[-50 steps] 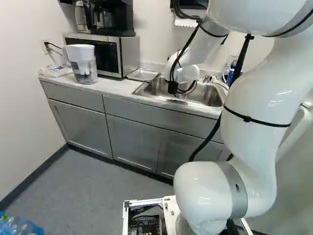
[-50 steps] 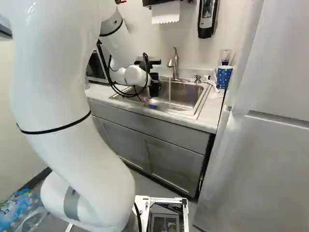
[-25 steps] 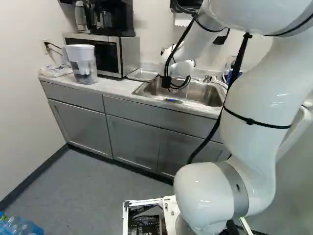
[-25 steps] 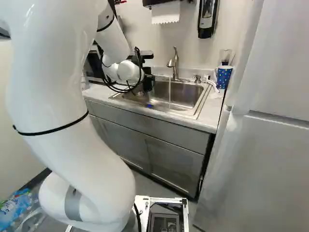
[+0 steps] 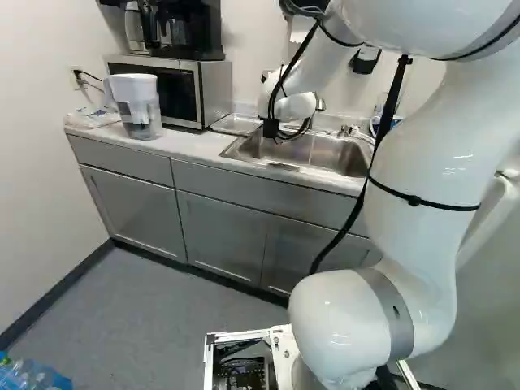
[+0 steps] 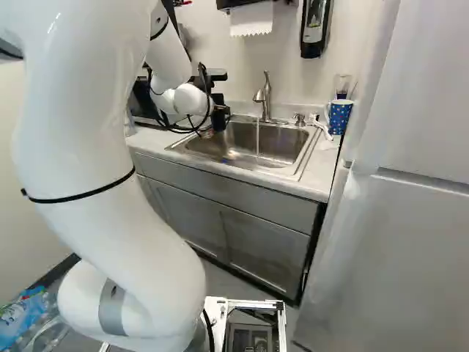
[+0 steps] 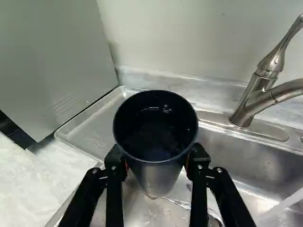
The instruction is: Rinse the cup and place it in the tray
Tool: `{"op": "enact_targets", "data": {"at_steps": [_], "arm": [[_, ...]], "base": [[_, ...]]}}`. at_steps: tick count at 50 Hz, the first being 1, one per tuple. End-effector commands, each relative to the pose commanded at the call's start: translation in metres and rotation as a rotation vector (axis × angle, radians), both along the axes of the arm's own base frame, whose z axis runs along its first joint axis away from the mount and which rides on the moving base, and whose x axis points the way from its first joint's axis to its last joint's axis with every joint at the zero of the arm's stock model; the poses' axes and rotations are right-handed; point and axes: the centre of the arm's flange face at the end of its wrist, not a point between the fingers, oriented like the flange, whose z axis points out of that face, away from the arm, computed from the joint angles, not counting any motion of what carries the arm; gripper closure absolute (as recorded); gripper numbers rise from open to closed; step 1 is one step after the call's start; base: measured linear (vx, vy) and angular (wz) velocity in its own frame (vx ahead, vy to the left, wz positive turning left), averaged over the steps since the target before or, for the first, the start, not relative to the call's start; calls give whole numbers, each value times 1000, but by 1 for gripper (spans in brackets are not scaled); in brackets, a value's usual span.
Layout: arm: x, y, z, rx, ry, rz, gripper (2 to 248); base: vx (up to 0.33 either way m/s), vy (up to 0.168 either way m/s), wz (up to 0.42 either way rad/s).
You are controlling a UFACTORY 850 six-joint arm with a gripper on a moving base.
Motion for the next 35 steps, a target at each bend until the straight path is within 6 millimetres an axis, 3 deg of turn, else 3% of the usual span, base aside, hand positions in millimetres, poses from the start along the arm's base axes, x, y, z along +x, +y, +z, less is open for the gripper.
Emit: {"op": "enact_targets", "data": {"at_steps": [35], "arm": [[0,4,34,2,-9,8,124]], "base": [[0,0,0]]}}
